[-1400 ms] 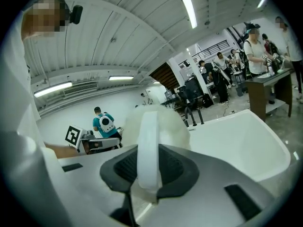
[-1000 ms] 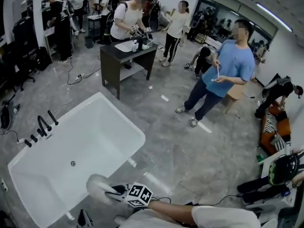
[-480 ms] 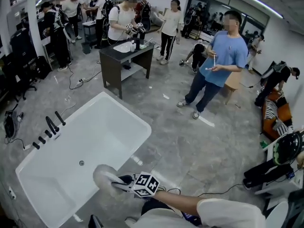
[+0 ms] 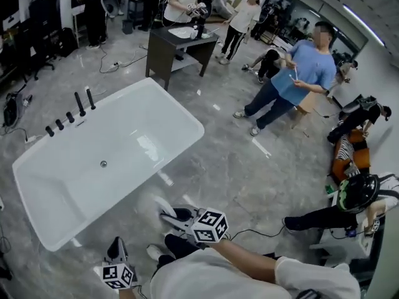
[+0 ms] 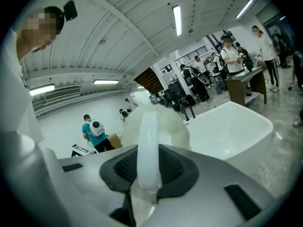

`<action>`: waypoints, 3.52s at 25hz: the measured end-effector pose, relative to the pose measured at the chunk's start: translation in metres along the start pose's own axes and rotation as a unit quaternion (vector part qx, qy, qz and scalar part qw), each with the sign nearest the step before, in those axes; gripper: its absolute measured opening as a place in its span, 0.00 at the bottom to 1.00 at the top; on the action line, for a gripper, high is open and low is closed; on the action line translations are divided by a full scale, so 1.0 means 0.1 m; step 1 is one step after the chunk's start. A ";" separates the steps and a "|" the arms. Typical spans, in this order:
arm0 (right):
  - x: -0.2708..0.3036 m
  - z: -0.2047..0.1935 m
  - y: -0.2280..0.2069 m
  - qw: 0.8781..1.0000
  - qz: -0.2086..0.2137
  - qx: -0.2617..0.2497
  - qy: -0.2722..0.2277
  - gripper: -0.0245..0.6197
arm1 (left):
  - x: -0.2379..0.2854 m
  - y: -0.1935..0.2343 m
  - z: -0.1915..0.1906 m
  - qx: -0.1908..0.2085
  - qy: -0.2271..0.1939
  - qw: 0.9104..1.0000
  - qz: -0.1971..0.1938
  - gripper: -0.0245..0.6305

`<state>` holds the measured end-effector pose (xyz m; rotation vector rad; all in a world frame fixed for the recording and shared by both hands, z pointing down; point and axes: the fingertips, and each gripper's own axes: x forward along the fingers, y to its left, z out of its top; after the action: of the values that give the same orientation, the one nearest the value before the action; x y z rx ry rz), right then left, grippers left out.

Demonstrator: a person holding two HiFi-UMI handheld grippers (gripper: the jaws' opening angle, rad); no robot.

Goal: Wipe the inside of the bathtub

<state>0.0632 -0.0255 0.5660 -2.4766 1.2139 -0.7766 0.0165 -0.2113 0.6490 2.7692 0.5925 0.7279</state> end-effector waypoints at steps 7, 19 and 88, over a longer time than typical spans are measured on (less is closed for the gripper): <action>-0.27 0.15 -0.16 0.999 -0.028 -0.020 0.003 0.18 | 0.04 -0.28 0.33 0.008 -0.005 1.000 -0.019 0.06; -0.82 -0.01 -0.98 0.999 0.026 0.018 0.019 0.18 | 0.18 -0.94 0.16 -0.037 0.019 0.995 0.090 0.05; -0.49 -0.30 0.37 0.774 0.217 -0.558 0.208 0.25 | 0.20 -2.23 0.48 0.429 0.136 0.887 -0.103 0.17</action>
<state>-0.0026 -0.0093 0.5567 -2.5604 2.9797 -0.5268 -0.0154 -0.0082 0.5486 3.2811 1.5736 0.9891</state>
